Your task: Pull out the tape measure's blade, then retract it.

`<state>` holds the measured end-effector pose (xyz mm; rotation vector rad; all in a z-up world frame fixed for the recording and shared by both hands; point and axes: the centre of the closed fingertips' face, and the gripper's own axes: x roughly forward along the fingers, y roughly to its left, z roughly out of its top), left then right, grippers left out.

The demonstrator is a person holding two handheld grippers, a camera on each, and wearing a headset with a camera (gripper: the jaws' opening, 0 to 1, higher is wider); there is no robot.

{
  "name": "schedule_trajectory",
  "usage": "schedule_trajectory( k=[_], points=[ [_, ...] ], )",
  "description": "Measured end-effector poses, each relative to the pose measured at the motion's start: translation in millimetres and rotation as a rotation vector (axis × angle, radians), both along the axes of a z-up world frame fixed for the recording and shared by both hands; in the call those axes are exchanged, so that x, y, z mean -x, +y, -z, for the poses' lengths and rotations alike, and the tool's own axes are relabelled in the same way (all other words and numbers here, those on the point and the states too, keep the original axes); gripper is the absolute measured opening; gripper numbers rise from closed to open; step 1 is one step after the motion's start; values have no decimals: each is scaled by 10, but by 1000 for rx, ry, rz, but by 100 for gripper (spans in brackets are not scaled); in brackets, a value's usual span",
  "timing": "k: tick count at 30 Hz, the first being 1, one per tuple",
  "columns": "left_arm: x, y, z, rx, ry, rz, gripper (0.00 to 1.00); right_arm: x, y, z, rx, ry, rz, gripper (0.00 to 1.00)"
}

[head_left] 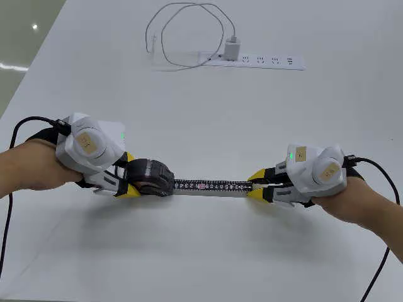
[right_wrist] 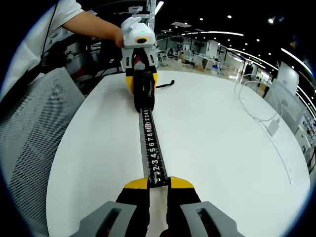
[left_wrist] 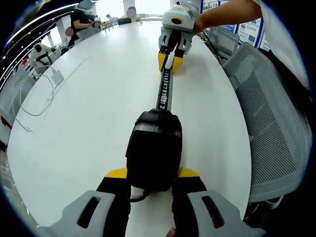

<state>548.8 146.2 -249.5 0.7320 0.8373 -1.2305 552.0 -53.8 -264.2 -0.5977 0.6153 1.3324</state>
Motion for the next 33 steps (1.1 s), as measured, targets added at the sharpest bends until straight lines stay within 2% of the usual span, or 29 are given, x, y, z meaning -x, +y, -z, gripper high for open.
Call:
schedule_trajectory(
  k=[18,33],
  points=[
    [-3,1,6,-2,0,2,27,7,-132,-8,24,-6,3,7],
    [0,2,6,-7,3,3,27,11,-320,0,50,-10,10,7]
  ],
)
